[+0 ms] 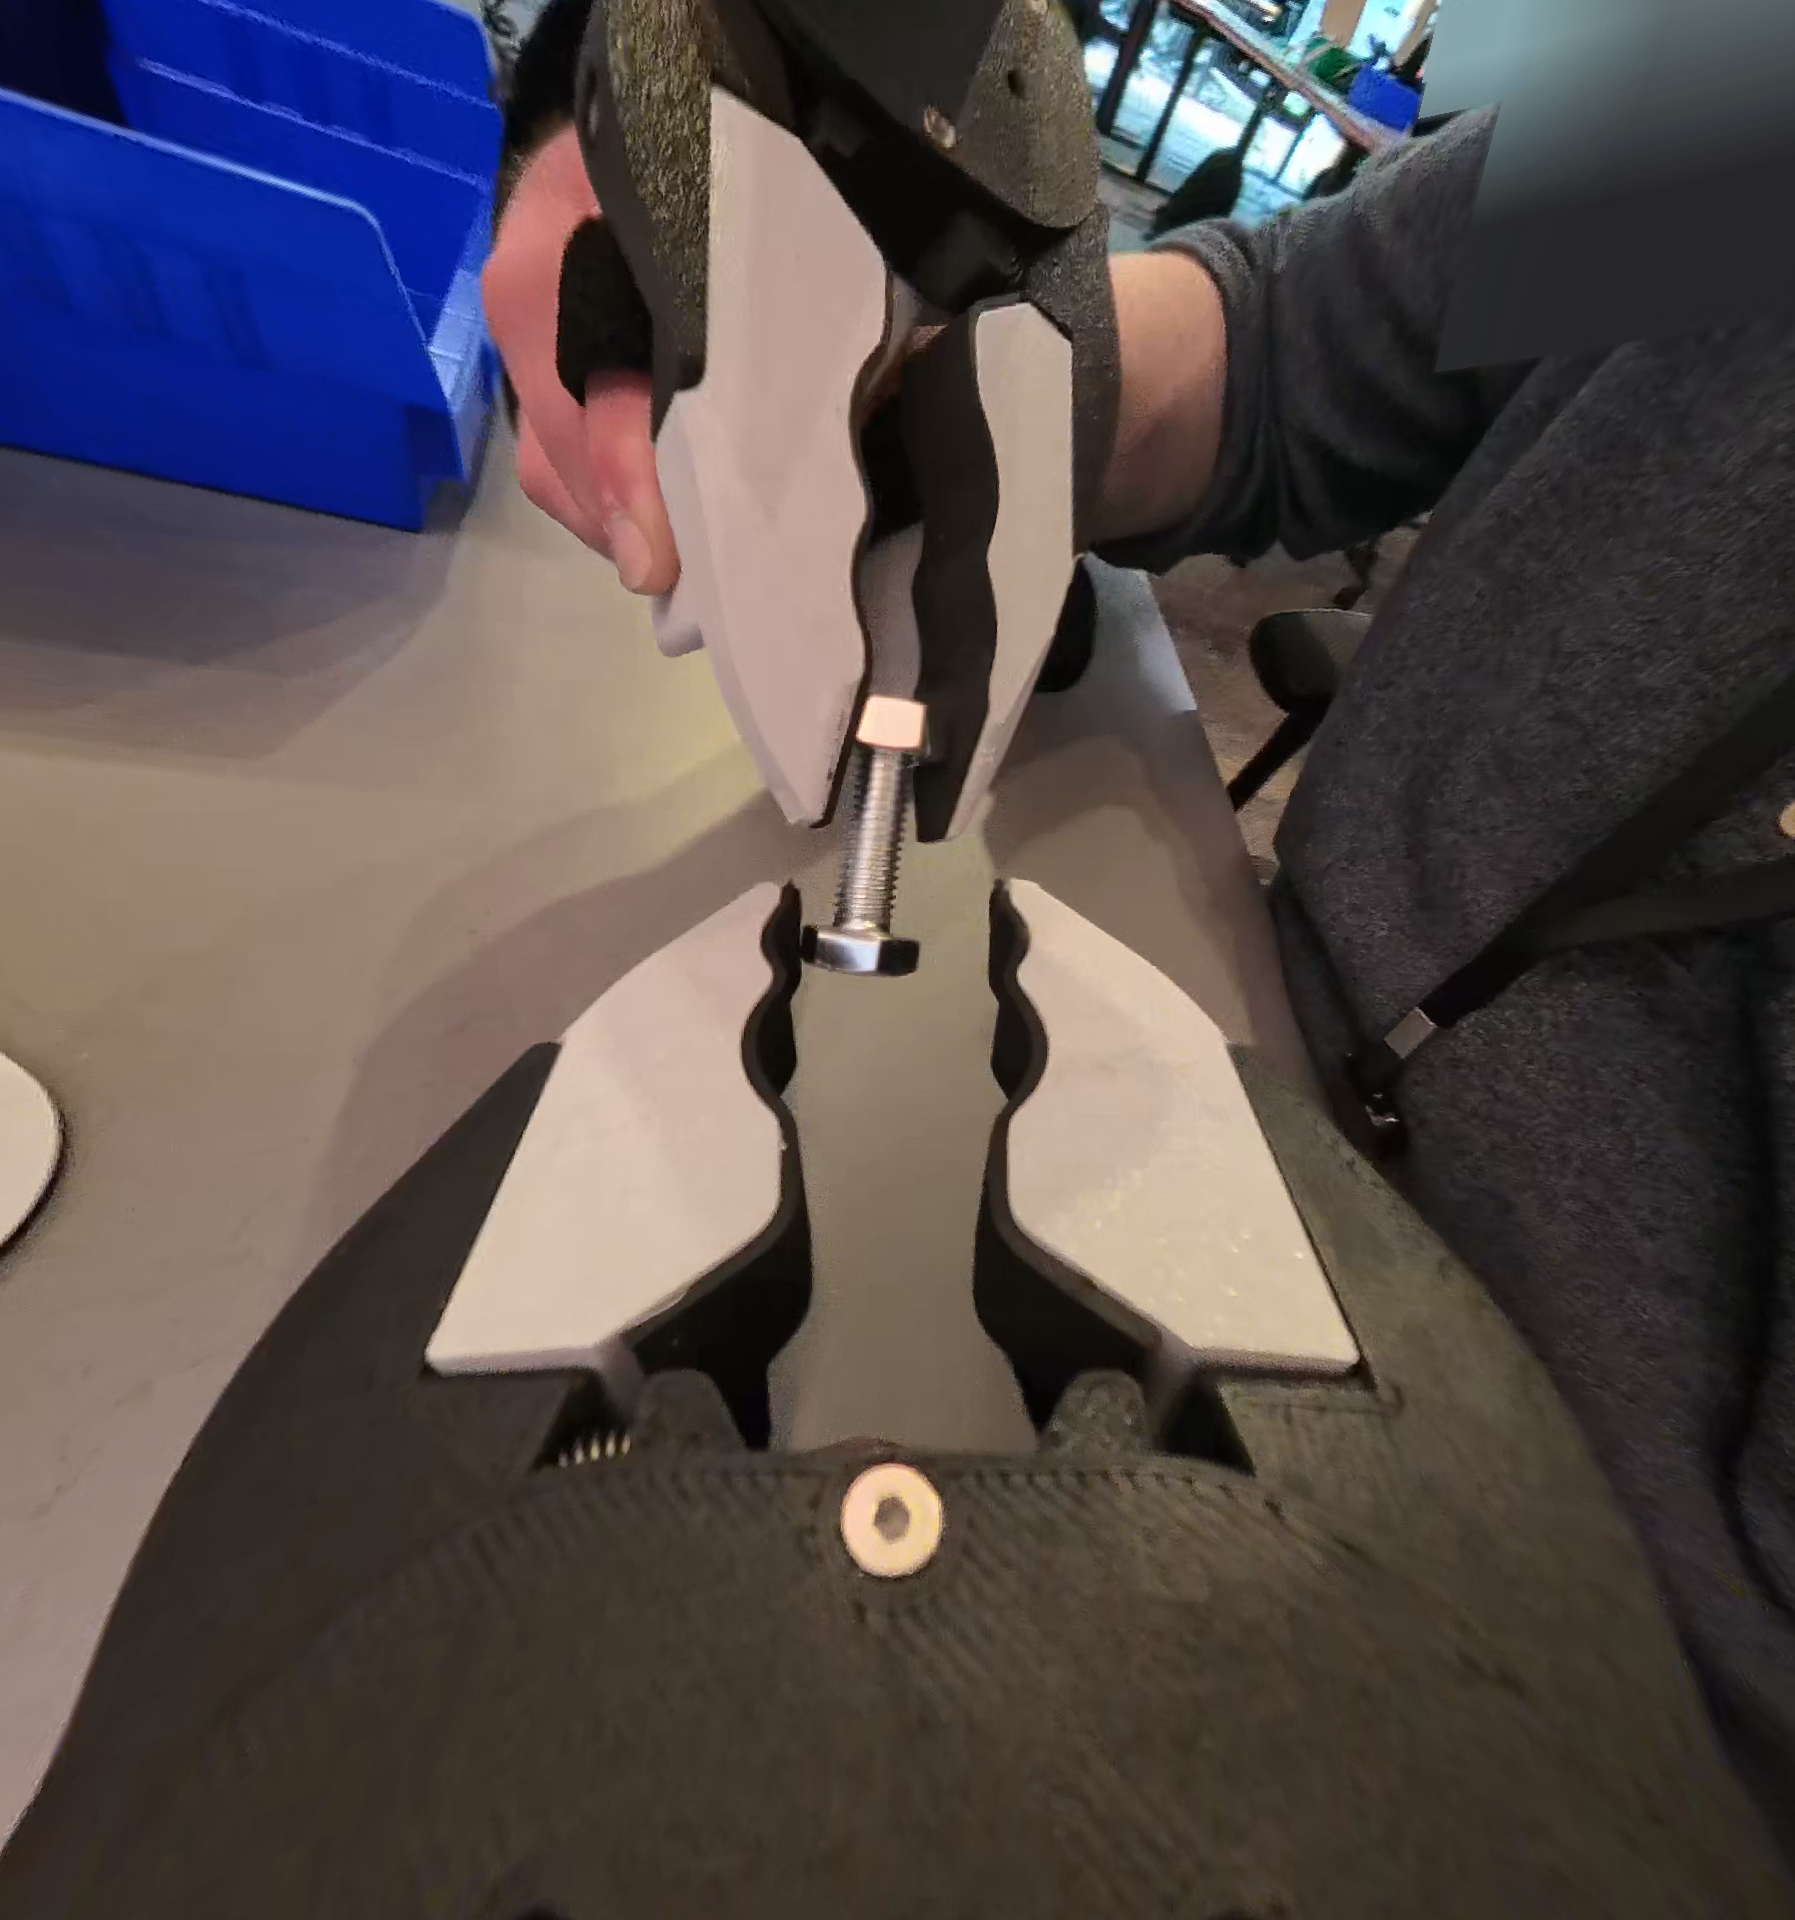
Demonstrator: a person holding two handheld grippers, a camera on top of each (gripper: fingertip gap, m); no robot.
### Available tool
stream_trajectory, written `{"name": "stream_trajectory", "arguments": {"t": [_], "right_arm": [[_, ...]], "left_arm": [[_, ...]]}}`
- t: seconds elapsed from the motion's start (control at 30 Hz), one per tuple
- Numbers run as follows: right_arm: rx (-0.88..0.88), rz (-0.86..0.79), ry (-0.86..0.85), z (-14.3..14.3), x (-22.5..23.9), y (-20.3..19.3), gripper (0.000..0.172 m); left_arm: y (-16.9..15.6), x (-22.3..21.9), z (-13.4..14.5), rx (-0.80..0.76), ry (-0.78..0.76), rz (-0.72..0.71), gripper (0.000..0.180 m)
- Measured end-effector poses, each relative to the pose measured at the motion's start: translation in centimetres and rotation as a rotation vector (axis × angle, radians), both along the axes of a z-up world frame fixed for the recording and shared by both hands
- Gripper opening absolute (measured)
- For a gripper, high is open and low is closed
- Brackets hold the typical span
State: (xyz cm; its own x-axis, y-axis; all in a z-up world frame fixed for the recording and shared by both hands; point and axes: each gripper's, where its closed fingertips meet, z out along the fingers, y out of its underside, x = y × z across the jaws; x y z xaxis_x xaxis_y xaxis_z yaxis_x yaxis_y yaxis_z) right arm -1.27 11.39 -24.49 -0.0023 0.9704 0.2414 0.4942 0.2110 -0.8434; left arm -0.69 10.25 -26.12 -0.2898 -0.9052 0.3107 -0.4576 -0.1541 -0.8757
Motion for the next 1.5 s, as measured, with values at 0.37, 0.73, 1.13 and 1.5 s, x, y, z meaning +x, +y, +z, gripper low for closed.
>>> {"name": "stream_trajectory", "arguments": {"t": [0.37, 0.73, 1.13, 1.5], "right_arm": [[-0.306, -0.288, 0.258, 0.2, 0.7, 2.8, 0.018], [-0.572, -0.485, 0.403, -1.2, 1.0, 4.0, 0.018], [-0.444, -0.439, 0.309, -1.5, 0.7, 3.5, 0.018], [0.118, 0.081, -0.088, -0.4, 0.3, -0.5, 0.018]], "left_arm": [[5.5, 0.2, -0.3, 0.608, 0.033, 0.366, 0.056], [7.5, 0.2, -1.2, 1.066, 0.180, 0.522, 0.041], [6.4, 0.2, -2.1, 0.945, 0.230, 0.417, 0.020], [-0.3, -0.1, -0.7, -0.027, 0.063, -0.027, 0.020]]}}
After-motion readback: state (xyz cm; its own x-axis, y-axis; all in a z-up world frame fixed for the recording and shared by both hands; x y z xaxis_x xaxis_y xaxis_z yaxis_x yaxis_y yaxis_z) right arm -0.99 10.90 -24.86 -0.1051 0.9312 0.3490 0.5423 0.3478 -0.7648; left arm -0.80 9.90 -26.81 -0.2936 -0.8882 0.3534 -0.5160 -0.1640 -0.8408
